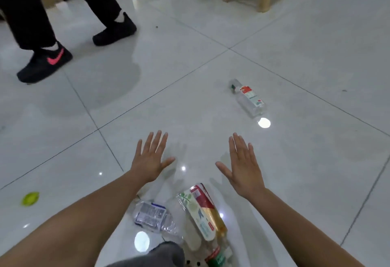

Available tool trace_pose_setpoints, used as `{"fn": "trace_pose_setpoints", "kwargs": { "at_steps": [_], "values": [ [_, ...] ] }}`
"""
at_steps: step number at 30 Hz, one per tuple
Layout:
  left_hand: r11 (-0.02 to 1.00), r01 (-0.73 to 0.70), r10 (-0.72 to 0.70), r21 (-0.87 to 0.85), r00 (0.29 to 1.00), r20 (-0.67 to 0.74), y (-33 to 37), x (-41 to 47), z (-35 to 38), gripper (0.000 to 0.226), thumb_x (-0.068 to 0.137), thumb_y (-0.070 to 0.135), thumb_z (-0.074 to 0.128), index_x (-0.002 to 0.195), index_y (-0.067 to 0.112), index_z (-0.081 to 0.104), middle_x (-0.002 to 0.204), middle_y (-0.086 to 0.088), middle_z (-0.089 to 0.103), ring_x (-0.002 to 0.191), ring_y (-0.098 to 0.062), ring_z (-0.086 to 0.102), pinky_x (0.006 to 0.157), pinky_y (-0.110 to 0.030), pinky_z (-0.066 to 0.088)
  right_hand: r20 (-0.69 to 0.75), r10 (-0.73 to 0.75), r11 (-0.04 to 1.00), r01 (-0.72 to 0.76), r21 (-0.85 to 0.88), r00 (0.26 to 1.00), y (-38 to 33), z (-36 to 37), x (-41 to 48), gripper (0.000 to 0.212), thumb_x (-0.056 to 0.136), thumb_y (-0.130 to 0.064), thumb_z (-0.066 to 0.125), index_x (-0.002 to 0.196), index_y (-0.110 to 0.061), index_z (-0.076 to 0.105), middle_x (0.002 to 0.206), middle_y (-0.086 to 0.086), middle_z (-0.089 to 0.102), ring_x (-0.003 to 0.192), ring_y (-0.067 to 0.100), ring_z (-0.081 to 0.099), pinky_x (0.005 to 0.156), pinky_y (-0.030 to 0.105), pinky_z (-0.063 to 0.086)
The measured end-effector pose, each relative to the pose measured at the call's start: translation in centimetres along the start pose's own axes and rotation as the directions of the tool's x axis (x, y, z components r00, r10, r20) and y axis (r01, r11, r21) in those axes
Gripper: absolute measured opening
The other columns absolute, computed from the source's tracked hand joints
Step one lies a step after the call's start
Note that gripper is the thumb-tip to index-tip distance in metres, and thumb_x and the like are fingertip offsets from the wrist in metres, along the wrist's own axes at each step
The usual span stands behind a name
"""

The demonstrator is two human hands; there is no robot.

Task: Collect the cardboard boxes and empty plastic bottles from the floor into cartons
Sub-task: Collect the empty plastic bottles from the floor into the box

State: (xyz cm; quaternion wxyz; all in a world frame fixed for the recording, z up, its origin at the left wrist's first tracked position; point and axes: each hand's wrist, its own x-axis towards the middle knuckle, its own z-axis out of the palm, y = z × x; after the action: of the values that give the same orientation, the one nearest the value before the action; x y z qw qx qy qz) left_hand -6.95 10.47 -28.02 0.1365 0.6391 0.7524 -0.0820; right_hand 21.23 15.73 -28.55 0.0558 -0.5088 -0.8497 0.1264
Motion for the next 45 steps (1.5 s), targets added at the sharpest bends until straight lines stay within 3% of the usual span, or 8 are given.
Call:
{"fn": "trace_pose_setpoints", "kwargs": {
  "at_steps": [7, 14, 20, 23, 27, 31, 35, 45],
  "values": [
    [0.967, -0.244, 0.246, -0.069, 0.969, 0.024, -0.2, -0.9, 0.2, 0.098, 0.064, 0.090, -0.011, 0.144, 0.033, -0.025, 0.153, 0.015, -0.024, 0.144, -0.007, -0.021, 0.118, -0.037, -0.009, 0.208, 0.009, 0.999, 0.000, -0.045, 0.978, 0.1, 2.6, -1.5, 0.089, 0.091, -0.071, 0.008, 0.148, -0.003, 0.021, 0.155, 0.014, 0.026, 0.142, 0.028, 0.027, 0.114, 0.035, 0.000],
    [0.974, -0.225, 0.227, -0.033, 0.963, 0.144, -2.3, -1.6, 2.3, 0.096, 0.066, 0.089, 0.001, 0.143, 0.038, -0.023, 0.152, 0.014, -0.027, 0.143, -0.007, -0.020, 0.117, -0.037, -0.009, 0.264, -0.119, 0.993, 0.119, 0.016, 0.957, -2.0, 5.3, -1.2, 0.104, 0.072, -0.080, -0.013, 0.150, -0.010, -0.014, 0.158, 0.003, -0.019, 0.143, 0.014, -0.021, 0.114, 0.030, -0.022],
    [0.990, -0.139, 0.138, -0.016, 0.947, 0.291, -4.7, -3.1, 3.0, 0.117, 0.045, 0.099, -0.010, 0.144, 0.038, -0.023, 0.157, 0.008, -0.024, 0.146, -0.014, -0.019, 0.117, -0.042, -0.008, 0.358, -0.205, 0.978, 0.205, 0.038, 0.911, -3.9, 6.2, -0.6, 0.113, 0.065, -0.082, -0.017, 0.151, -0.009, -0.009, 0.160, 0.005, -0.012, 0.145, 0.016, -0.016, 0.114, 0.032, -0.018],
    [0.995, -0.094, 0.099, -0.032, 0.934, 0.344, -5.6, -3.9, 3.1, 0.126, 0.036, 0.101, -0.012, 0.145, 0.038, -0.021, 0.159, 0.007, -0.021, 0.147, -0.015, -0.017, 0.117, -0.043, -0.006, 0.430, -0.205, 0.977, 0.157, 0.144, 0.880, -4.9, 6.3, -0.1, 0.086, 0.088, -0.068, 0.025, 0.152, -0.014, 0.010, 0.157, 0.005, 0.017, 0.145, 0.021, 0.017, 0.119, 0.032, 0.010],
    [0.995, 0.038, 0.000, -0.097, 0.931, 0.365, -6.6, -4.6, 3.3, 0.136, 0.029, 0.104, -0.005, 0.148, 0.038, -0.015, 0.159, 0.007, -0.021, 0.147, -0.019, -0.015, 0.117, -0.046, -0.005, 0.543, -0.203, 0.961, 0.057, 0.272, 0.815, -6.1, 6.5, 0.7, 0.061, 0.084, -0.046, 0.063, 0.136, -0.022, 0.041, 0.133, -0.001, 0.046, 0.120, 0.016, 0.044, 0.098, 0.029, 0.043],
    [0.979, 0.117, -0.033, -0.167, 0.898, 0.439, -6.9, -4.9, 3.1, 0.141, 0.027, 0.105, 0.018, 0.147, 0.040, -0.018, 0.159, 0.004, -0.021, 0.148, -0.024, -0.013, 0.117, -0.052, -0.001, 0.466, -0.166, 0.947, 0.010, 0.320, 0.869, -6.4, 6.8, 1.7, 0.049, 0.077, -0.050, 0.068, 0.113, -0.020, 0.056, 0.106, -0.004, 0.050, 0.099, 0.015, 0.051, 0.084, 0.025, 0.046],
    [0.978, 0.154, -0.072, -0.140, 0.881, 0.467, -6.4, -4.7, 2.9, 0.126, 0.064, 0.073, 0.066, 0.147, 0.037, -0.022, 0.159, 0.000, -0.021, 0.147, -0.028, -0.014, 0.116, -0.055, 0.002, 0.358, -0.027, 0.930, -0.108, 0.351, 0.933, -5.4, 6.3, 2.6, 0.048, 0.076, -0.053, 0.066, 0.108, -0.018, 0.056, 0.102, -0.003, 0.049, 0.093, 0.017, 0.054, 0.078, 0.029, 0.048],
    [0.993, 0.094, -0.053, -0.069, 0.890, 0.453, -5.1, -3.6, 3.4, 0.116, 0.076, 0.060, 0.066, 0.147, 0.036, -0.022, 0.159, -0.003, -0.018, 0.148, -0.026, -0.003, 0.111, -0.054, 0.024, 0.200, 0.345, 0.819, -0.398, 0.413, 0.917, -3.1, 4.5, 3.7, 0.075, 0.079, -0.055, 0.065, 0.136, -0.016, 0.036, 0.132, 0.004, 0.040, 0.117, 0.024, 0.051, 0.086, 0.042, 0.052]
  ]
}}
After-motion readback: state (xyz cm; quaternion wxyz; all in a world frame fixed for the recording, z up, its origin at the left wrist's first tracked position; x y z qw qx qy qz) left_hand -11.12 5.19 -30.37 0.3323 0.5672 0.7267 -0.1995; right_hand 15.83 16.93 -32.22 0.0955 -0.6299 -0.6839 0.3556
